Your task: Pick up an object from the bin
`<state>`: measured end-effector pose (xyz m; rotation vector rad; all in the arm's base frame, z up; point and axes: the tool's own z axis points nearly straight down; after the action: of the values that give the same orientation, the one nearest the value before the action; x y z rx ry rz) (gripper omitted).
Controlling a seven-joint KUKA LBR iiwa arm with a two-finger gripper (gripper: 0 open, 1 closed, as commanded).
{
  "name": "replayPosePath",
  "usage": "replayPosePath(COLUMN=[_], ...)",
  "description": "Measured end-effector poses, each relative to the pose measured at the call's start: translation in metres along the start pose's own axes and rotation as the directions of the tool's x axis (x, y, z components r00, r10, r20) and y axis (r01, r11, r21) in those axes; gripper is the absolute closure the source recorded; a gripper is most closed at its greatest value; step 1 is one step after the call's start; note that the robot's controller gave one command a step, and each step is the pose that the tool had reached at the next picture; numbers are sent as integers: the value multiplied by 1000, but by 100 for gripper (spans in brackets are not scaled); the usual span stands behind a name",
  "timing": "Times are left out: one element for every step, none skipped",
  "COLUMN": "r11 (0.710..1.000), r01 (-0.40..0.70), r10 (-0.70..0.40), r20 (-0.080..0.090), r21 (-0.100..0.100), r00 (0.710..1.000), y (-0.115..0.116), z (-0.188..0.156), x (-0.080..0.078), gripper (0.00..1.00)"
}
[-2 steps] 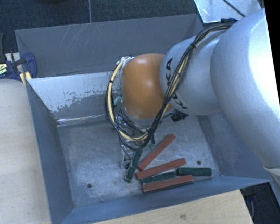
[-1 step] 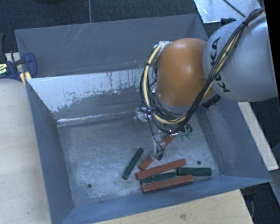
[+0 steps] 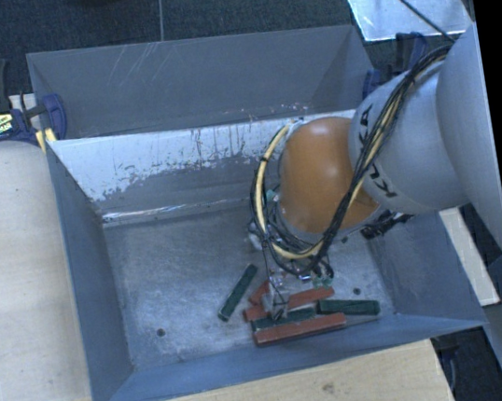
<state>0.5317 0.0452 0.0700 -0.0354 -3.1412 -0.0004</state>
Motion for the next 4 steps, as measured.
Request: replayPosePath(r11=[1000,1000,933,934], r01=[1,0,359,358], r10=[-1,0,-359,-358], r20=[6,4,5,5], r21=[-2,0,3,1], r00=[1000,1000,933,934], y=[1,0,-41,-39], z=[-3,-1,-11,-10], x=[-2,-1,-35,-35], gripper=[100,0,0,100])
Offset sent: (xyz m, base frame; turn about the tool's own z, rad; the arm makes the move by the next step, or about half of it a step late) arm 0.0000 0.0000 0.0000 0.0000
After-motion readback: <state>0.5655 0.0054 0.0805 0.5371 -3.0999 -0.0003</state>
